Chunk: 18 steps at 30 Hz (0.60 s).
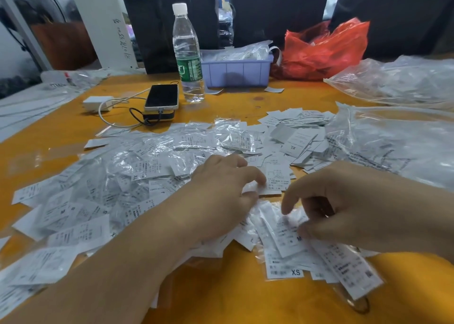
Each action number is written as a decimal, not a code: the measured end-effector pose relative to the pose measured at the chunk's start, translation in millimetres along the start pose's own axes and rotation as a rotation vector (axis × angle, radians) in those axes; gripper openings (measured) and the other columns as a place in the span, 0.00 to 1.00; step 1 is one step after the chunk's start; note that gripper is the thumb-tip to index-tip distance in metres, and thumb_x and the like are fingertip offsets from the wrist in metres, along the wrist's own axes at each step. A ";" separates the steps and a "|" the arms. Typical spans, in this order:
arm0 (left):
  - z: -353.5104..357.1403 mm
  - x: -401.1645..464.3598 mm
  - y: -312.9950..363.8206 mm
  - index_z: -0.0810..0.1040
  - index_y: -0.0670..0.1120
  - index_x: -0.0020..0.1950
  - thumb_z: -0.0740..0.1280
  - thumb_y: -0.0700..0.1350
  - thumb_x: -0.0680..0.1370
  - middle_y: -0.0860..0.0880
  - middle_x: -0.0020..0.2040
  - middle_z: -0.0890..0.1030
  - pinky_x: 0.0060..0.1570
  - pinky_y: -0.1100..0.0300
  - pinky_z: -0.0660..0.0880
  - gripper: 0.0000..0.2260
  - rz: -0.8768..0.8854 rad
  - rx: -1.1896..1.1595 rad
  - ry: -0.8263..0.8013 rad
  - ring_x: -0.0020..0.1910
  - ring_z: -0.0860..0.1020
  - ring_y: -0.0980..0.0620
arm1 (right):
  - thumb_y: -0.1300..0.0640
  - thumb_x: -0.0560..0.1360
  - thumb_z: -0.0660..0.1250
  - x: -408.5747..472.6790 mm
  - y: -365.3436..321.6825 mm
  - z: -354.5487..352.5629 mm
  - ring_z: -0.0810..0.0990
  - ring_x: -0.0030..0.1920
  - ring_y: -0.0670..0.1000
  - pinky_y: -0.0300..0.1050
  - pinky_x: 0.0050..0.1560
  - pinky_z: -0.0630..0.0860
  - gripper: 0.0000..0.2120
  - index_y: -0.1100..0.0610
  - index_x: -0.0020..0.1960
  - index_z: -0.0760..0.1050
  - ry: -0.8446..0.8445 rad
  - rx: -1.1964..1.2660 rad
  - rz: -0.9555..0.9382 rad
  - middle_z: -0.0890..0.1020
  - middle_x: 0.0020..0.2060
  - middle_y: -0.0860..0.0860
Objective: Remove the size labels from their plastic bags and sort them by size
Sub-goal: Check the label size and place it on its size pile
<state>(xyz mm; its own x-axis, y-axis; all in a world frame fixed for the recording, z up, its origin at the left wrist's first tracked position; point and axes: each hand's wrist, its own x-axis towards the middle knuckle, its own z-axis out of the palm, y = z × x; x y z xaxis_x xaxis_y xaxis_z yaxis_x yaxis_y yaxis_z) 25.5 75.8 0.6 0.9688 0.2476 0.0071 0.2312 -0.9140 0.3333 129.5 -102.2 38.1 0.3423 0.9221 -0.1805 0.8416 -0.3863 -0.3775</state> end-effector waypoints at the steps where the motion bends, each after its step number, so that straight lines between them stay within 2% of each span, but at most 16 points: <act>1: -0.4 0.4 -0.6 0.71 0.64 0.64 0.58 0.52 0.82 0.61 0.69 0.65 0.61 0.62 0.53 0.12 0.001 -0.003 -0.006 0.69 0.56 0.58 | 0.42 0.74 0.67 0.2 -0.2 1.2 0.75 0.31 0.41 0.41 0.31 0.70 0.10 0.34 0.54 0.75 0.000 0.035 -0.009 0.78 0.38 0.40; 3: -1.4 0.8 -0.9 0.72 0.64 0.64 0.58 0.49 0.83 0.61 0.69 0.65 0.61 0.62 0.53 0.13 0.001 -0.010 -0.012 0.69 0.56 0.57 | 0.40 0.74 0.66 -0.1 -2.1 3.2 0.72 0.28 0.42 0.41 0.30 0.68 0.13 0.33 0.58 0.75 -0.041 0.055 -0.020 0.78 0.35 0.44; 4: -2.0 0.9 -0.8 0.72 0.65 0.64 0.57 0.48 0.83 0.61 0.69 0.65 0.61 0.62 0.53 0.14 0.000 -0.008 -0.013 0.69 0.57 0.57 | 0.39 0.74 0.65 -0.6 -3.5 3.5 0.72 0.28 0.41 0.40 0.29 0.67 0.13 0.32 0.58 0.74 -0.067 0.038 -0.020 0.77 0.33 0.43; 7: -2.4 1.5 -0.9 0.72 0.65 0.64 0.57 0.47 0.83 0.61 0.70 0.64 0.60 0.62 0.53 0.15 0.002 0.022 -0.007 0.69 0.57 0.57 | 0.38 0.73 0.63 -2.2 -6.1 0.5 0.74 0.29 0.39 0.37 0.28 0.67 0.10 0.36 0.51 0.79 -0.072 -0.008 0.013 0.77 0.32 0.36; 9: -2.3 1.8 -1.0 0.71 0.65 0.64 0.57 0.47 0.83 0.61 0.71 0.64 0.61 0.62 0.53 0.15 0.006 0.036 -0.004 0.70 0.56 0.57 | 0.37 0.73 0.63 -2.3 -4.8 -0.5 0.75 0.31 0.38 0.37 0.29 0.68 0.11 0.39 0.50 0.79 -0.021 -0.040 0.017 0.77 0.34 0.31; 13: -2.3 1.6 -1.7 0.71 0.65 0.65 0.56 0.47 0.83 0.60 0.71 0.64 0.62 0.62 0.54 0.15 0.022 0.050 0.003 0.70 0.56 0.57 | 0.35 0.73 0.63 -0.1 -4.8 4.3 0.74 0.32 0.35 0.39 0.30 0.67 0.19 0.33 0.63 0.71 -0.022 -0.019 0.013 0.75 0.35 0.29; 16: -2.5 1.3 -3.3 0.71 0.65 0.65 0.55 0.51 0.83 0.60 0.71 0.64 0.65 0.59 0.55 0.14 0.028 0.037 -0.008 0.70 0.56 0.57 | 0.35 0.72 0.66 0.3 -4.6 5.2 0.75 0.33 0.36 0.41 0.30 0.68 0.20 0.31 0.63 0.69 -0.073 -0.009 0.010 0.75 0.36 0.30; 18: -2.7 0.6 -4.1 0.70 0.66 0.66 0.56 0.58 0.81 0.60 0.72 0.63 0.65 0.58 0.56 0.14 0.033 0.015 -0.034 0.71 0.55 0.58 | 0.36 0.71 0.67 0.3 -2.6 4.1 0.75 0.33 0.38 0.42 0.31 0.70 0.20 0.32 0.62 0.70 -0.076 0.000 0.005 0.76 0.37 0.32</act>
<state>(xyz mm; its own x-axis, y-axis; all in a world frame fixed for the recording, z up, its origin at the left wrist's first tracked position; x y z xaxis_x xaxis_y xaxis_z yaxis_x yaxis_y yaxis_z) 24.9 80.6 1.8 0.9784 0.2061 -0.0138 0.1996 -0.9263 0.3197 125.7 -101.0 35.3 0.3136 0.9158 -0.2511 0.8401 -0.3908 -0.3761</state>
